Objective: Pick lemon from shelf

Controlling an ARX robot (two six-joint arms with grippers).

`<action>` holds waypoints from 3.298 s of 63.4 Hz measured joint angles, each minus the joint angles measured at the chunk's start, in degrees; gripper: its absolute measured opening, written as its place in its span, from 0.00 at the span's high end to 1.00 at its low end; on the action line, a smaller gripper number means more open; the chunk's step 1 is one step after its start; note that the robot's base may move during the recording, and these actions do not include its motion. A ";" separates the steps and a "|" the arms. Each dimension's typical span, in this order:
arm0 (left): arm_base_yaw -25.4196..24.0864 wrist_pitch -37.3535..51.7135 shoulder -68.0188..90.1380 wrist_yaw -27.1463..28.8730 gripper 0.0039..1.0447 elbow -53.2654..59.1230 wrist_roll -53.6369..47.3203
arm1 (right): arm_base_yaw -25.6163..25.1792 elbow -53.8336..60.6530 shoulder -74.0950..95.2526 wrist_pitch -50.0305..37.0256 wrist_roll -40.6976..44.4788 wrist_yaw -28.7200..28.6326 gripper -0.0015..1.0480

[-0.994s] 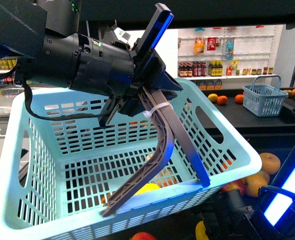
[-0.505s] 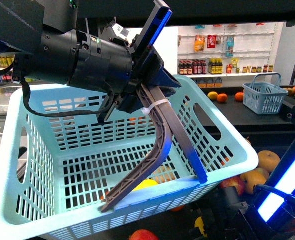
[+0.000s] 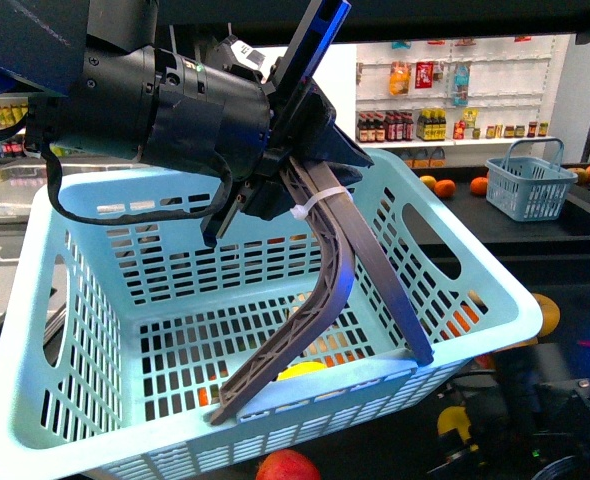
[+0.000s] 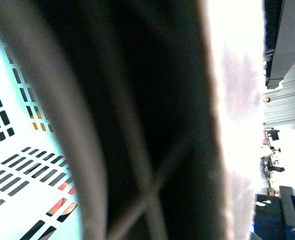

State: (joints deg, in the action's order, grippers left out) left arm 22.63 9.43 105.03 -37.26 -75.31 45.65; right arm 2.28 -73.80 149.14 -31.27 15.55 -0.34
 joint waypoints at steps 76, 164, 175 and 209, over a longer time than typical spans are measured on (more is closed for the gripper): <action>0.09 0.00 0.00 0.02 0.89 0.00 0.04 | 4.96 13.81 -48.96 8.33 -15.41 -12.26 0.56; 0.09 0.00 0.09 0.00 0.89 0.00 0.26 | 9.05 48.09 -109.48 21.05 -10.27 17.25 0.07; 0.09 0.00 0.09 0.02 0.89 0.00 0.26 | 12.70 53.42 -128.56 33.92 -12.90 18.14 0.16; 0.20 0.00 0.11 0.02 0.89 0.00 0.46 | -2.03 67.19 -143.34 32.54 -14.88 0.46 0.97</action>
State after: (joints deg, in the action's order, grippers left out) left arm 22.83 9.43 105.14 -37.23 -75.31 46.11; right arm 0.25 -6.61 5.80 1.28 0.67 0.12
